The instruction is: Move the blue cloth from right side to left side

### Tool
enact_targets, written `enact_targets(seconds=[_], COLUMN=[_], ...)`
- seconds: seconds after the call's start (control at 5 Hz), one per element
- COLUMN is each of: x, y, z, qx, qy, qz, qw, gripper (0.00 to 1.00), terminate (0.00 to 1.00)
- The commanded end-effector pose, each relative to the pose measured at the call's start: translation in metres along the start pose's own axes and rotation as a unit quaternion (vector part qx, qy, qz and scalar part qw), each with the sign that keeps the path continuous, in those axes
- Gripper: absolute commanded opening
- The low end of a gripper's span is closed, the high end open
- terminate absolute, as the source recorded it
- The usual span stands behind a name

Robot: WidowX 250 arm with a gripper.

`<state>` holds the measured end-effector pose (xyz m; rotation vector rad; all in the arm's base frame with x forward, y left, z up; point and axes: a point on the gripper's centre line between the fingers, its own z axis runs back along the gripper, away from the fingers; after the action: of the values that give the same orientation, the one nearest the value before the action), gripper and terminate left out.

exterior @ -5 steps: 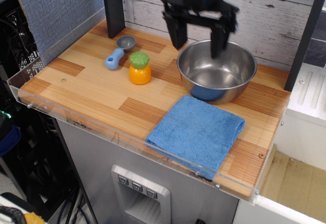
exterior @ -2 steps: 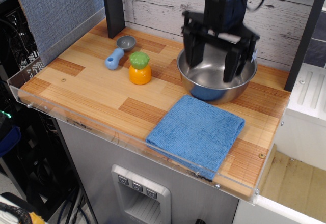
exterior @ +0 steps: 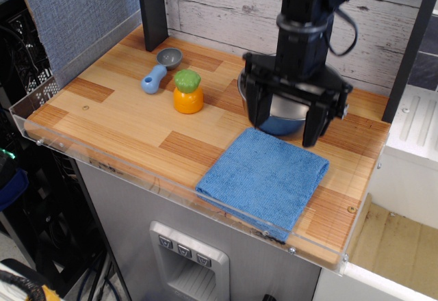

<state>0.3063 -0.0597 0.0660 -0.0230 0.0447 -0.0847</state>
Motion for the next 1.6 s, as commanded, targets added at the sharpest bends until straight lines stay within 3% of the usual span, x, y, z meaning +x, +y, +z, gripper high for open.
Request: enact_targets(seconds=[0.0,0.4,1.0,1.4], x=[-0.011,-0.015,-0.015,-0.024], y=[-0.001,0.000,0.017,0.024], z=[-0.012,-0.021,-0.066,-0.076], qx=[0.023,0.094,0.062,0.059], qy=[-0.016,-0.036,-0.019,-0.005], qz=[-0.016,-0.041,-0.033,-0.073], qw=[0.9995,0.9940,0.9974,0.9956], gripper=[1.00,1.00,1.00,1.00], terminate=[0.00,0.00,0.00,0.00])
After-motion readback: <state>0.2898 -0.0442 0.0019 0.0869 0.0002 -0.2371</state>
